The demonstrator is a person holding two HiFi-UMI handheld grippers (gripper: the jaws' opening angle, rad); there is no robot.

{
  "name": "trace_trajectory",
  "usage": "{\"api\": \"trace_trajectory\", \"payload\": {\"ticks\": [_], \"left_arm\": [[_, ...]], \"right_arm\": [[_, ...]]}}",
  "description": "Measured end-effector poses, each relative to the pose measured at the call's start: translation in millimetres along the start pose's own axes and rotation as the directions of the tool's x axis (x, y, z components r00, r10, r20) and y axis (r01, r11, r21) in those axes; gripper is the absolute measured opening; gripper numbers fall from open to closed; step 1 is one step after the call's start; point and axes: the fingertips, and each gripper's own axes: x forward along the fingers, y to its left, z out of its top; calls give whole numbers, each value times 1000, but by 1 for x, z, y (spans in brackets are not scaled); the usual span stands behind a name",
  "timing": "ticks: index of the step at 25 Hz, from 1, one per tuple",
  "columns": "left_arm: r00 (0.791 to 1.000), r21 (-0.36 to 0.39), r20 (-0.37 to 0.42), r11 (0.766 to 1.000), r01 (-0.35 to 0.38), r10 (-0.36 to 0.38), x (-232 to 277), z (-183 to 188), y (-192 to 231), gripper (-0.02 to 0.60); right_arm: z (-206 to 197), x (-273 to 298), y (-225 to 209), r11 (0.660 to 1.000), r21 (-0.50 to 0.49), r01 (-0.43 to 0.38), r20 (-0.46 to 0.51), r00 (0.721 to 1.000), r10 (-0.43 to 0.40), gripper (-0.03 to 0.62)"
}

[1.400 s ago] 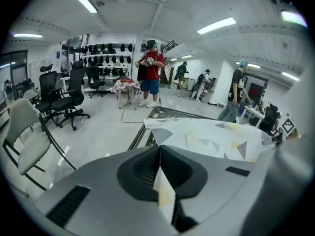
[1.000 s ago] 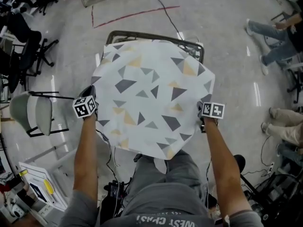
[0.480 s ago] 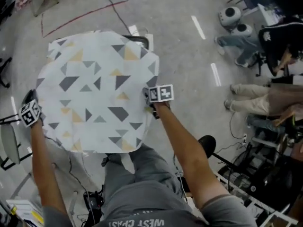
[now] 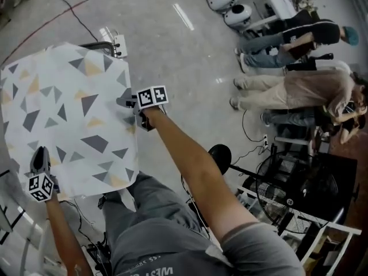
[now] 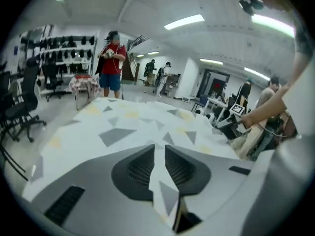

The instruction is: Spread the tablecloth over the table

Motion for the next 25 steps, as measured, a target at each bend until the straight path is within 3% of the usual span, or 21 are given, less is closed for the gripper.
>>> {"api": "trace_trajectory", "payload": {"ticks": [3,5,9,14,17,18,19,20,21,22,24,25], "left_arm": [[999,-73,-38,997,11,-13,28,-33,-21,61],[997,-92,-68,995,30,-36,51,-52,-33,61],[991,-91,-122,995,51,-62,75,-62,-44,61],[987,-114,-156,993,19,-37,65,-78,-31,58],[986,-74,-168,997,9,-21,66,-79,-33,58],[984,-58,-176,998,3,-13,66,-80,-33,58],[983,-43,-184,999,-6,-2,67,-80,-34,58],[982,-29,-188,999,-17,12,67,-81,-33,57],[982,-17,-187,999,-28,24,67,-80,-33,54],[982,-8,-185,999,-36,34,67,-80,-33,51],[983,6,-180,999,-46,47,66,-81,-34,51],[983,10,-178,999,-50,51,66,-81,-33,51]], "right_arm": [[23,4,-6,999,-31,-39,36,999,40,346],[45,-8,-23,998,-68,-16,85,996,21,347],[82,-14,-44,998,46,-41,160,987,33,332],[100,13,-32,992,51,-117,176,979,107,331],[113,14,-19,996,-58,-73,182,980,82,246],[115,11,-12,988,-152,-8,176,984,35,132],[115,8,-4,960,-272,71,175,984,-23,73],[112,4,8,900,-411,149,181,980,-80,61],[105,1,24,801,-559,213,192,973,-125,35],[94,-1,44,663,-705,252,201,967,-153,27],[62,1,82,350,-906,237,189,968,-165,15],[45,5,92,243,-948,207,170,972,-164,21]]}}
